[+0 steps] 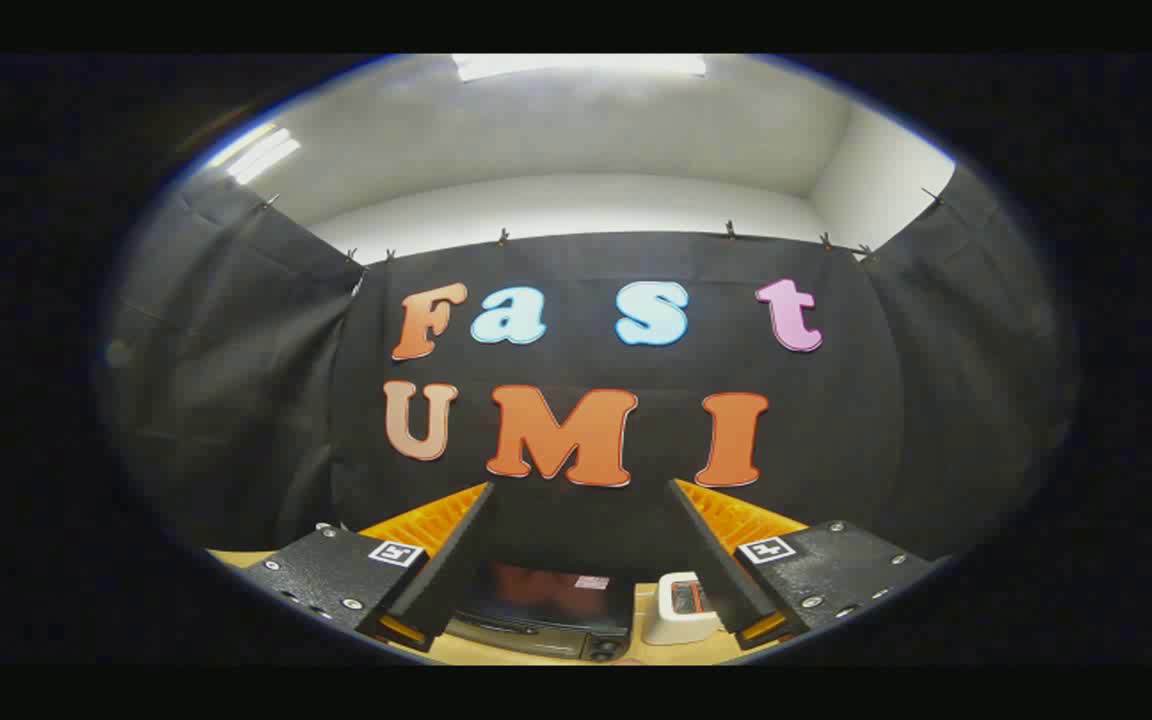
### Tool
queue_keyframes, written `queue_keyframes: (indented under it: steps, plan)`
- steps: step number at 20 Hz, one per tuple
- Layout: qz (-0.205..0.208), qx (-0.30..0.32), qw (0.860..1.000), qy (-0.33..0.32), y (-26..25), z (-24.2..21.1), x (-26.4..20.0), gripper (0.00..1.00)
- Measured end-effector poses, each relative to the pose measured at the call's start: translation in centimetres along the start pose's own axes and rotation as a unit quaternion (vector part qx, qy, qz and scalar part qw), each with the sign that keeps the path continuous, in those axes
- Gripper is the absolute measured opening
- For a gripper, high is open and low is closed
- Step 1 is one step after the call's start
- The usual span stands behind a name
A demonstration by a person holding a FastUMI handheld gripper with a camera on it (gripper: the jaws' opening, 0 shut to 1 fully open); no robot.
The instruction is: Open the toaster oven, put the food inside, and close the toaster oven door.
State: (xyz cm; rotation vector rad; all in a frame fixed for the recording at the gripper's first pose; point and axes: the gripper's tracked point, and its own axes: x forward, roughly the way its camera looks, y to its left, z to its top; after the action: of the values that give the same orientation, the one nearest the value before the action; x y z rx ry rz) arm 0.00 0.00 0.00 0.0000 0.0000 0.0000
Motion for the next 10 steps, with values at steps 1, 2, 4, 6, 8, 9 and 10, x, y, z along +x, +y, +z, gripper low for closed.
queue_keyframes:
  steps: [1,2,4,6,8,9,10]
  plan:
    - [0.000,-0.003,1.000,0.006,0.3,0.0,0.1,0.98]
    - [0.002,-0.003,1.000,0.006,0.7,0.5,0.0,0.98]
    - [0.001,0.001,1.000,0.001,1.1,1.1,0.2,0.98]
    - [0.001,0.004,1.000,0.004,1.5,1.2,0.3,0.98]
    - [0.003,0.005,1.000,0.007,1.8,1.4,0.5,0.98]
    - [0.005,0.004,1.000,0.007,1.9,1.4,0.6,0.98]
    - [0.006,0.001,1.000,0.008,2.0,1.5,0.7,0.98]
